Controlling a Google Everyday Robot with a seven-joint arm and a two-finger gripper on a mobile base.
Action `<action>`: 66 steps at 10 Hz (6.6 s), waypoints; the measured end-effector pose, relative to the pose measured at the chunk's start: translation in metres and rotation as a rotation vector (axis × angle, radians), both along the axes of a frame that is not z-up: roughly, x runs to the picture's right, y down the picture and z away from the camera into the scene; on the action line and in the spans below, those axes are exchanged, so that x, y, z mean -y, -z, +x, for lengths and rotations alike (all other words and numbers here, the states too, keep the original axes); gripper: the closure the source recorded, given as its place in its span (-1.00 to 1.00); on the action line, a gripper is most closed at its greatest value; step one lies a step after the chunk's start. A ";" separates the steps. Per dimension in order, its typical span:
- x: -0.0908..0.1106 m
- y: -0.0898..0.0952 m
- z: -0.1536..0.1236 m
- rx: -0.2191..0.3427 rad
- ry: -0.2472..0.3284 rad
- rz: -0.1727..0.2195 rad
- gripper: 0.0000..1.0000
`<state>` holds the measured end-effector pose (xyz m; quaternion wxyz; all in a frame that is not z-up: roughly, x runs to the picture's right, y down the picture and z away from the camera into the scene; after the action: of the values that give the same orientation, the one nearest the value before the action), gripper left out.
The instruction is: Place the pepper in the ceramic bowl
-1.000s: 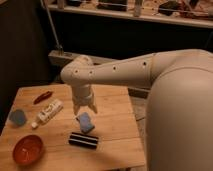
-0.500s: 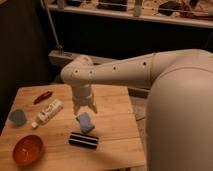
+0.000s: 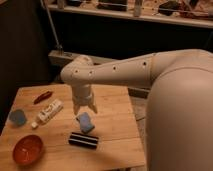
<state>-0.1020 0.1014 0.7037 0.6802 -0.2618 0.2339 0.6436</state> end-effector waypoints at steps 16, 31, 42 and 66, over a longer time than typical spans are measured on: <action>0.022 -0.022 -0.026 0.074 0.135 0.013 -0.30; 0.120 -0.089 -0.165 0.119 0.253 0.237 -0.30; 0.092 -0.083 -0.199 -0.188 -0.059 0.226 -0.30; 0.131 -0.156 -0.264 -0.121 -0.308 0.131 -0.30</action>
<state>-0.3658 -0.0292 0.8597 0.5737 -0.2103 0.1890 0.7687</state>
